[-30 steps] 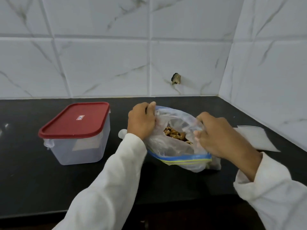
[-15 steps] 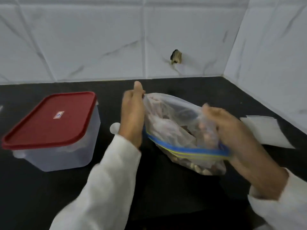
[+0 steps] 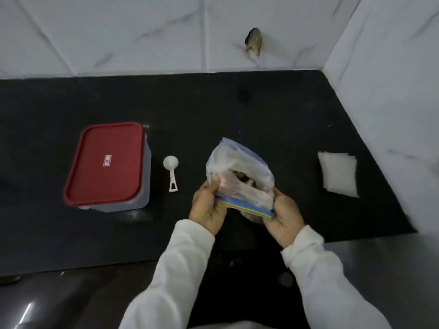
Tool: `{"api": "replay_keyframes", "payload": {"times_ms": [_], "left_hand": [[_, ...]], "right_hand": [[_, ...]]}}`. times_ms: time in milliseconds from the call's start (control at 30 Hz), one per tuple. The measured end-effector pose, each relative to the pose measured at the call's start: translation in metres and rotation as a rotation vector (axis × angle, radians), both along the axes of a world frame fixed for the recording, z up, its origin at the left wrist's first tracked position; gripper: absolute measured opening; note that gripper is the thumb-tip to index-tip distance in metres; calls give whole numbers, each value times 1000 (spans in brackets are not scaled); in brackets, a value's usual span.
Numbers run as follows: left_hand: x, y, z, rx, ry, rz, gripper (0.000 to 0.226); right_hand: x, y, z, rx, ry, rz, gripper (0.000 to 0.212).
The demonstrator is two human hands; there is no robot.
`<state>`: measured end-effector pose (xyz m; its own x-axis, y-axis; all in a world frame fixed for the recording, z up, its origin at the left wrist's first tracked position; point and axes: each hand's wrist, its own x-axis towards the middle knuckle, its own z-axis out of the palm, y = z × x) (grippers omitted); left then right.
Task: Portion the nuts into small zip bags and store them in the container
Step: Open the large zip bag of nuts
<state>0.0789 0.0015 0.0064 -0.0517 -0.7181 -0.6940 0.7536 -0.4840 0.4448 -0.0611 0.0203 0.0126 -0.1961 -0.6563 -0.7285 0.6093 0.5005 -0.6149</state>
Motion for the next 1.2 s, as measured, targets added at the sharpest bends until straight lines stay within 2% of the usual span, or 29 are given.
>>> {"api": "replay_keyframes", "payload": {"times_ms": [33, 67, 100, 167, 200, 300, 333, 367, 467, 500, 533, 567, 600, 667, 700, 767, 833, 867, 967, 1000, 1067, 1133, 1200], "left_hand": [[1, 1, 3, 51, 9, 12, 39], [0, 5, 4, 74, -59, 16, 42], [-2, 11, 6, 91, -155, 10, 47], [-11, 32, 24, 160, -306, -71, 54], [-20, 42, 33, 184, -334, -117, 51], [-38, 56, 32, 156, -391, -124, 29], [-39, 53, 30, 136, -399, -110, 23], [-36, 47, 25, 122, -371, -103, 20], [-17, 26, 12, 151, -180, -82, 25], [-11, 22, 6, 180, -152, -89, 25], [-7, 18, 4, 212, -151, -112, 26], [-3, 15, 4, 239, -171, -151, 26], [0, 12, 4, 259, -209, -201, 25], [7, 6, 10, 244, -349, -331, 20], [11, 3, 15, 191, -470, -381, 16], [19, -4, 27, 27, -754, -383, 15], [27, -14, 38, -222, -1019, -399, 31], [30, -22, 41, -334, -1165, -486, 41], [29, -45, 37, -547, -1469, -826, 61], [28, -53, 36, -582, -1513, -913, 60], [27, -67, 33, -688, -1627, -993, 40], [30, -79, 24, -734, -1600, -993, 25], [36, -87, 15, -646, -1335, -994, 25]], "right_hand": [[2, 1, 3, 10, 2, 11, 33], [2, 2, 6, 17, 64, 12, 33], [0, 5, 11, 24, 179, 32, 33], [-5, 14, 24, -3, 539, 178, 25], [-5, 18, 33, -61, 694, 282, 18], [3, 21, 34, -80, 886, 443, 36], [7, 20, 31, -27, 869, 406, 36], [11, 17, 27, 28, 754, 295, 31], [27, 12, 13, 103, -19, -103, 26], [32, 12, 9, 98, -162, -180, 28], [37, 13, 8, 110, -190, -197, 29], [41, 14, 9, 134, -143, -183, 29], [44, 14, 11, 177, -16, -134, 27], [39, 13, 18, 241, 390, 18, 25], [33, 13, 23, 202, 623, 104, 30], [25, 12, 34, -31, 1035, 247, 51], [23, 2, 36, -235, 1284, 392, 66], [24, -6, 33, -251, 1337, 475, 70], [26, -33, 26, -54, 1436, 743, 69], [23, -39, 26, -14, 1445, 781, 60], [14, -45, 32, 1, 1434, 750, 32], [0, -48, 36, 24, 1319, 589, 18], [-12, -57, 37, 133, 1004, 436, 25]]}}
